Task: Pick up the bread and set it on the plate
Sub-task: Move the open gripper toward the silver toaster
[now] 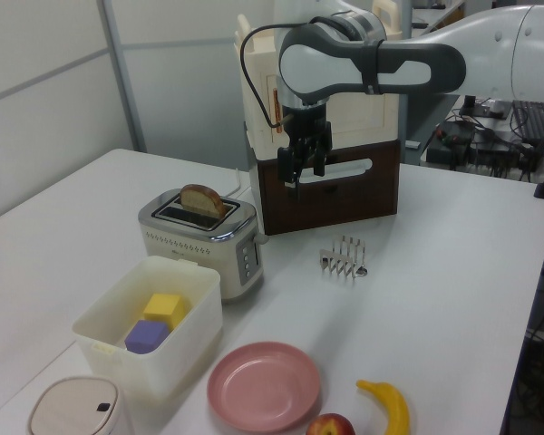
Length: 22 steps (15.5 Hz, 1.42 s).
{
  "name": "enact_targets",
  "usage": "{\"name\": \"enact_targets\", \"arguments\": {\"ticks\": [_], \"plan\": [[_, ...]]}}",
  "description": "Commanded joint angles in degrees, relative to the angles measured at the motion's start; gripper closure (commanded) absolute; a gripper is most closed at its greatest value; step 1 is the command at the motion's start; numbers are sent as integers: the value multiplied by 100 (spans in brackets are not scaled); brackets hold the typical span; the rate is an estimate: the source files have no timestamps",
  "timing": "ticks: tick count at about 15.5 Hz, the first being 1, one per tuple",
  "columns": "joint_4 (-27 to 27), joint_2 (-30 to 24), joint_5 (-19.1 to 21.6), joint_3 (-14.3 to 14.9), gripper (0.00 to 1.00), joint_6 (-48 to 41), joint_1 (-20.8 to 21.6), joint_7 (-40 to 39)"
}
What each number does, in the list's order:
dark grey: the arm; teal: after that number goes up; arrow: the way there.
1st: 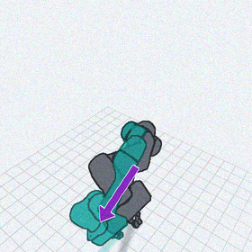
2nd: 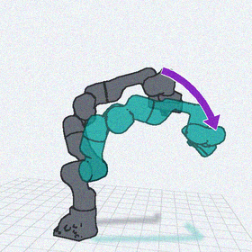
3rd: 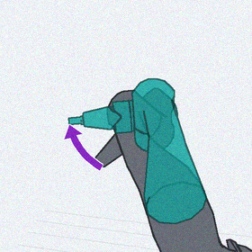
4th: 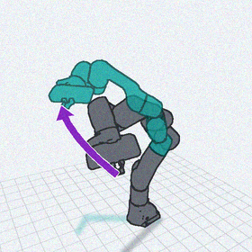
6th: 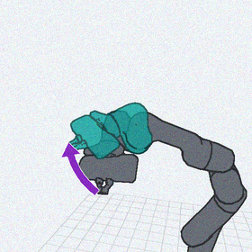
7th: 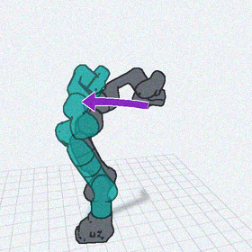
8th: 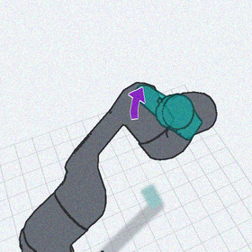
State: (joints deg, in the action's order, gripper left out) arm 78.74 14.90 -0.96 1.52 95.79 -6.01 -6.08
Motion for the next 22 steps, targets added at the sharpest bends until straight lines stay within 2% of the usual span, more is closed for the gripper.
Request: {"name": "enact_targets", "arguments": {"ticks": [1,16,22], "plan": [[133,-163,-71,24,0,-61,30,-52],[133,-119,-45,23,0,-17,30,-34],[142,-66,61,6,0,571,47,115]]}}
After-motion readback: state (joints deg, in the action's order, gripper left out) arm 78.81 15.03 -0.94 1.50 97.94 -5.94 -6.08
